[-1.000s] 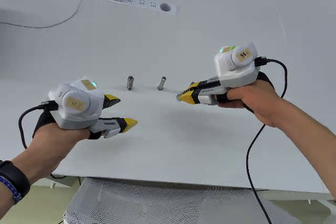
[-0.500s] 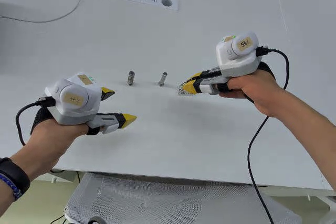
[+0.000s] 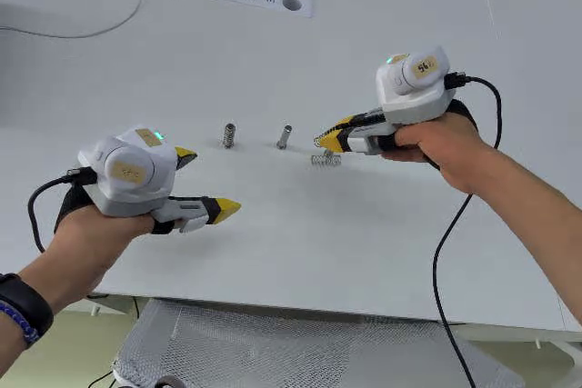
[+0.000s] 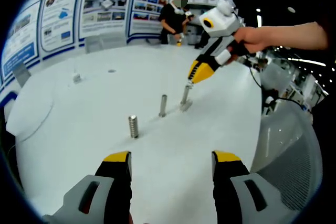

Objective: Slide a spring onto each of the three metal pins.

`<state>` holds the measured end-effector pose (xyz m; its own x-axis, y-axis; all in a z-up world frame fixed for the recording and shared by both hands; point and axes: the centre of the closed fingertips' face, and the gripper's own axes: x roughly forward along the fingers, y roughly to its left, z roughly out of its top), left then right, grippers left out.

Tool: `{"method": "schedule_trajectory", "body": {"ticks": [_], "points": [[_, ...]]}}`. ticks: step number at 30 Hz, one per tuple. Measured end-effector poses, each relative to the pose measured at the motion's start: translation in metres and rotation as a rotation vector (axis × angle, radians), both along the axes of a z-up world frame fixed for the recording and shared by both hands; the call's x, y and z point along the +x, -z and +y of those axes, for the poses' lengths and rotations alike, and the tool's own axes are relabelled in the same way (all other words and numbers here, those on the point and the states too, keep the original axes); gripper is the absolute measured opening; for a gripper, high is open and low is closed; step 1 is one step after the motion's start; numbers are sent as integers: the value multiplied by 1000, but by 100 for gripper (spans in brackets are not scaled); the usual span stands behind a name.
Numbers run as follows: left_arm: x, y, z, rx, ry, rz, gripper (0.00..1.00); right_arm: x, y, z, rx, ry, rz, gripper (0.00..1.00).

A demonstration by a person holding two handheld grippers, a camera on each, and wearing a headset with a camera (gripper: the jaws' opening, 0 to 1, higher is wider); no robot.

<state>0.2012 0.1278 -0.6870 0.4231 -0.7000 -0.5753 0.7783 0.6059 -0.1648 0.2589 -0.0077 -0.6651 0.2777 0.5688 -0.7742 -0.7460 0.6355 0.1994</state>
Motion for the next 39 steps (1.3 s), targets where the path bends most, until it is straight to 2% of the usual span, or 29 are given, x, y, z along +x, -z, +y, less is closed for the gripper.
{"method": "schedule_trajectory", "body": {"ticks": [4,16,23,39], "points": [[1,0,1,1,-4,1,65,5,-1,2,-5,-9,-3,13],[0,2,3,-1,-6,15,70,23,7,6,-24,-51,9,13],[2,3,9,-2,-24,25,71,28,10,13,-26,-71,13,13],[3,7,10,-4,-35,37,71,43,21,16,-36,-120,15,13]]}}
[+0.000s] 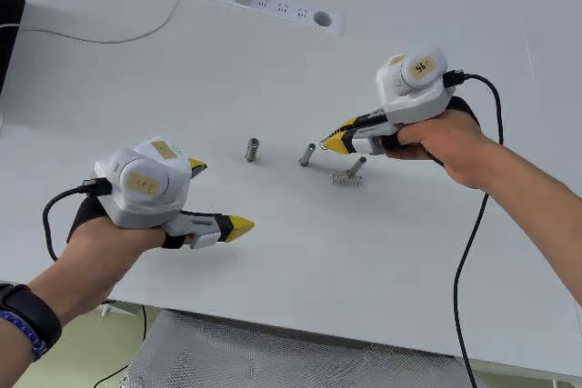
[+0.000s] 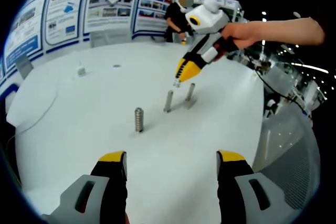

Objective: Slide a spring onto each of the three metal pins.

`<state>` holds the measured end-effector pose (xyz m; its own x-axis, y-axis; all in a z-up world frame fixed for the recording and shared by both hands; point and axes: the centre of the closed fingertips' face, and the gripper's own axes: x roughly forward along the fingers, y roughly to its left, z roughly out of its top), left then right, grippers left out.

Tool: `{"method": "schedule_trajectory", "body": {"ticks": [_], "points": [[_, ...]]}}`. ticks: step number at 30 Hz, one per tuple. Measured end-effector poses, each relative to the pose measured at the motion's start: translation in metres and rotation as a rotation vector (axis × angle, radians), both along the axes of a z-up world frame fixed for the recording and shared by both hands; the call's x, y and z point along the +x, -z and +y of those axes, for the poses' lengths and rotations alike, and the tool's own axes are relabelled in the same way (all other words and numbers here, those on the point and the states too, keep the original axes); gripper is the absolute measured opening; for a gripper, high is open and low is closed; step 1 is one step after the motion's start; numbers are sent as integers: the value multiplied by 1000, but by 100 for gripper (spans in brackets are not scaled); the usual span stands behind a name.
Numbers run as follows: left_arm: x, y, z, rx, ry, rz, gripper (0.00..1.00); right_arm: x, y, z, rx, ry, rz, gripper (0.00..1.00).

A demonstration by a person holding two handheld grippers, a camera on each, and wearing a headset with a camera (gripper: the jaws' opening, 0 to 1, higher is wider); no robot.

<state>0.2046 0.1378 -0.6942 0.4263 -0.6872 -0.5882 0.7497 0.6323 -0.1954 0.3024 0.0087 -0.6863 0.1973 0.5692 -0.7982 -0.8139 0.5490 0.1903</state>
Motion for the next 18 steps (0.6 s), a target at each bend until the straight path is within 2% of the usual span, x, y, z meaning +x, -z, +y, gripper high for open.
{"method": "schedule_trajectory", "body": {"ticks": [7,18], "points": [[0,1,3,-3,-7,7,71,-1,2,7,-5,-19,3,13],[2,1,12,-6,-28,13,70,6,13,12,-24,-50,4,13]]}}
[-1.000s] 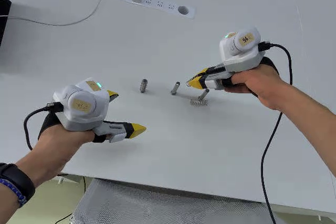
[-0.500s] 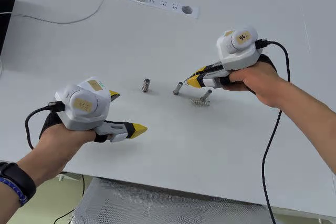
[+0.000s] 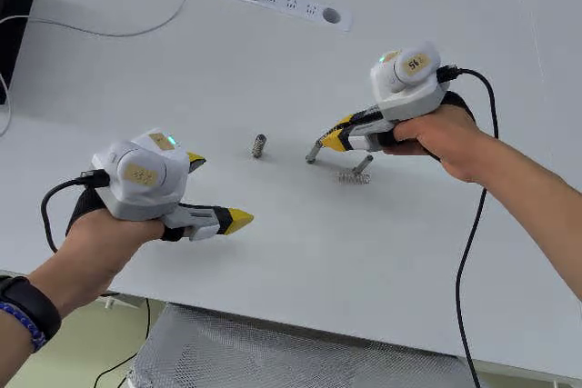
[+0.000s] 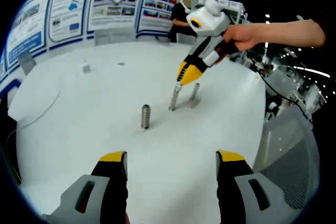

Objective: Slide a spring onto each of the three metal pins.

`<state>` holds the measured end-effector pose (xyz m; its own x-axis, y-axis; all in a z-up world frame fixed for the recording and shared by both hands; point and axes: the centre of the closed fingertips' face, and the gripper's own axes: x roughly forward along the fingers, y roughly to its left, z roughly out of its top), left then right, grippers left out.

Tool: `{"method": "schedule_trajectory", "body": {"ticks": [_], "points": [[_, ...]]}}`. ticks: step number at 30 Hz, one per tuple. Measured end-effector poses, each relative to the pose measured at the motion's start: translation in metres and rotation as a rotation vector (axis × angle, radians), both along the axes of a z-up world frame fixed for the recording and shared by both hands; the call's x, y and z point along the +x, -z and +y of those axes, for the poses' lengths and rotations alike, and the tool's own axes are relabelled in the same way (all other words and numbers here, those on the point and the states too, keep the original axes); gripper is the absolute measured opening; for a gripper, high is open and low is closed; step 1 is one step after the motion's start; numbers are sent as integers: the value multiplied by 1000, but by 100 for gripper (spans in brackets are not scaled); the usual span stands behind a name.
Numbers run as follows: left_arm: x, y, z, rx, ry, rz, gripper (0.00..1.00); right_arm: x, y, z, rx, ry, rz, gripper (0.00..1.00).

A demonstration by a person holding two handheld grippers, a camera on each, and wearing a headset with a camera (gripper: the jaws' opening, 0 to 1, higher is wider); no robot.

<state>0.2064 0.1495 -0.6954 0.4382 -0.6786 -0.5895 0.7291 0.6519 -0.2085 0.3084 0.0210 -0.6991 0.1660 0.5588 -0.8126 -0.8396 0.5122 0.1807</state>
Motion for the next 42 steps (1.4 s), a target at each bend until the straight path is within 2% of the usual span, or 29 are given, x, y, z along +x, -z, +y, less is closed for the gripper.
{"method": "schedule_trajectory", "body": {"ticks": [13,42], "points": [[0,4,3,-2,-12,12,69,-9,4,5,-26,-31,-7,13],[1,3,7,2,-17,13,68,-23,-2,24,-57,-82,-51,13]]}}
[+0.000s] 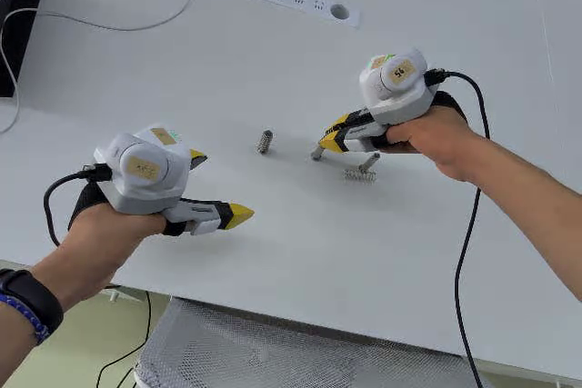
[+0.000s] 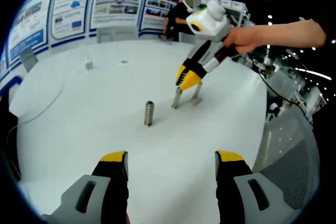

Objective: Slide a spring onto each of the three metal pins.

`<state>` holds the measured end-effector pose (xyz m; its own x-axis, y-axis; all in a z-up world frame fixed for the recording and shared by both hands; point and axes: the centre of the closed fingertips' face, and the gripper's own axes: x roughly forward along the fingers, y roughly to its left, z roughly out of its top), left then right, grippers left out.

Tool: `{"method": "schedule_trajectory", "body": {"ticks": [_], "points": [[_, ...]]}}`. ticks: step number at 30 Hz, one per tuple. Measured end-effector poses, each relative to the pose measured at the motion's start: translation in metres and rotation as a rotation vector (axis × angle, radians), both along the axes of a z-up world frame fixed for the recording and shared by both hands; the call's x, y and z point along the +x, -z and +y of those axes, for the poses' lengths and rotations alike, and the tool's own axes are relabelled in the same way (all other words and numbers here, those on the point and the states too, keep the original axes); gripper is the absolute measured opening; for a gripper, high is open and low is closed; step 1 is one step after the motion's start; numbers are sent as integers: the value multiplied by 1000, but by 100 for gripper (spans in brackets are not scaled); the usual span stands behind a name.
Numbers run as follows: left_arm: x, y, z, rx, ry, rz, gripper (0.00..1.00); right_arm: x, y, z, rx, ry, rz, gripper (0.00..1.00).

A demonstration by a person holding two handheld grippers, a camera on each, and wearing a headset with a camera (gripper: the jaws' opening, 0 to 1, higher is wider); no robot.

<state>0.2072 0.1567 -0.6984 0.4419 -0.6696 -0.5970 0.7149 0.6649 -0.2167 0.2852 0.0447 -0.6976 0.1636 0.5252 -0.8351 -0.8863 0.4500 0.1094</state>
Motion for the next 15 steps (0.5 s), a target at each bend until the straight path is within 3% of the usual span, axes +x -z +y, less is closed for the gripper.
{"method": "schedule_trajectory", "body": {"ticks": [5,15], "points": [[-1,1,-1,2,2,2,68,-3,-2,2,-17,-22,-23,13],[-3,4,-1,7,7,12,68,7,10,-5,-45,-50,-43,13]]}}
